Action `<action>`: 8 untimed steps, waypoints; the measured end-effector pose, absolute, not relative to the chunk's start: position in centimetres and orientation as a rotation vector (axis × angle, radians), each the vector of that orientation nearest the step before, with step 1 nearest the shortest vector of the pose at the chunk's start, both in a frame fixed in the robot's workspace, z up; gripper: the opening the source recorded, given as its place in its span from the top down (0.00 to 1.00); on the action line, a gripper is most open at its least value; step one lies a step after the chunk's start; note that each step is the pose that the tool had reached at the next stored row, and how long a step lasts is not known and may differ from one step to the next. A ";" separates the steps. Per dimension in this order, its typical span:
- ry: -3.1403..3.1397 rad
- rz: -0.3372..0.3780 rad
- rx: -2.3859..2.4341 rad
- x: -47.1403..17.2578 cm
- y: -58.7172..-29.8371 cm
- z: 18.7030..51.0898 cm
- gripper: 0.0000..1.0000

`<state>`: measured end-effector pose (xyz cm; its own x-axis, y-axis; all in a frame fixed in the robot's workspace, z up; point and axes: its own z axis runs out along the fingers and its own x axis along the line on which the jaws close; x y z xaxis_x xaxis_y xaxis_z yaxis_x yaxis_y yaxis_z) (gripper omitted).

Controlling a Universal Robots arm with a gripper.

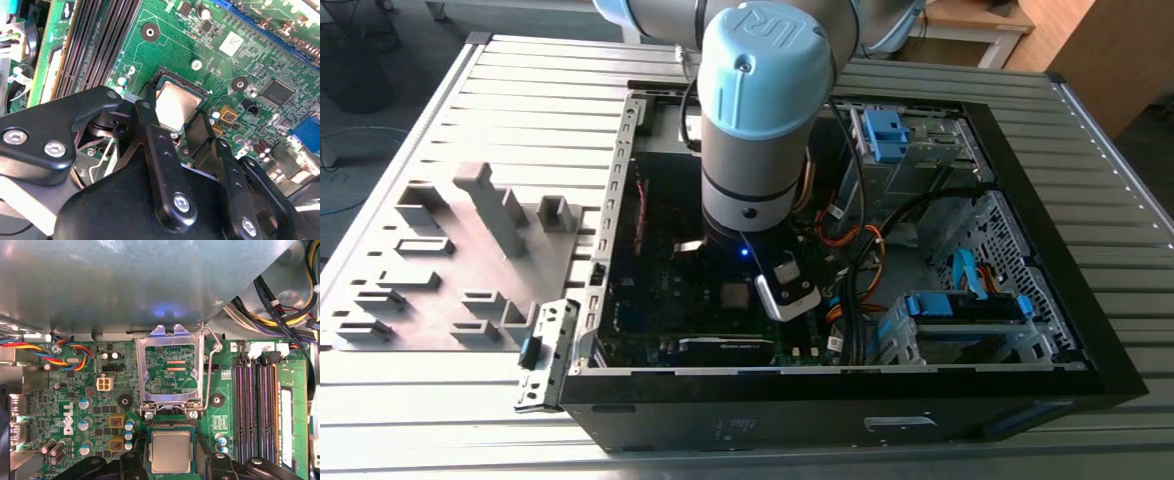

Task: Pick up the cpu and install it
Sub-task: 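Place the cpu into insertion slot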

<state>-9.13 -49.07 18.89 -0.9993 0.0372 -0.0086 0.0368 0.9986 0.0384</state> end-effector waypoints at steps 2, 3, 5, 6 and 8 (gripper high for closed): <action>3.131 0.059 0.058 -9.1 -49.1 18.8 0.53; 3.131 0.059 0.058 -9.1 -49.1 18.8 0.53; 3.131 0.060 0.058 -9.1 -49.1 18.8 0.53; 3.131 0.060 0.058 -9.0 -49.1 18.8 0.53; 3.131 0.060 0.058 -9.0 -49.1 18.8 0.53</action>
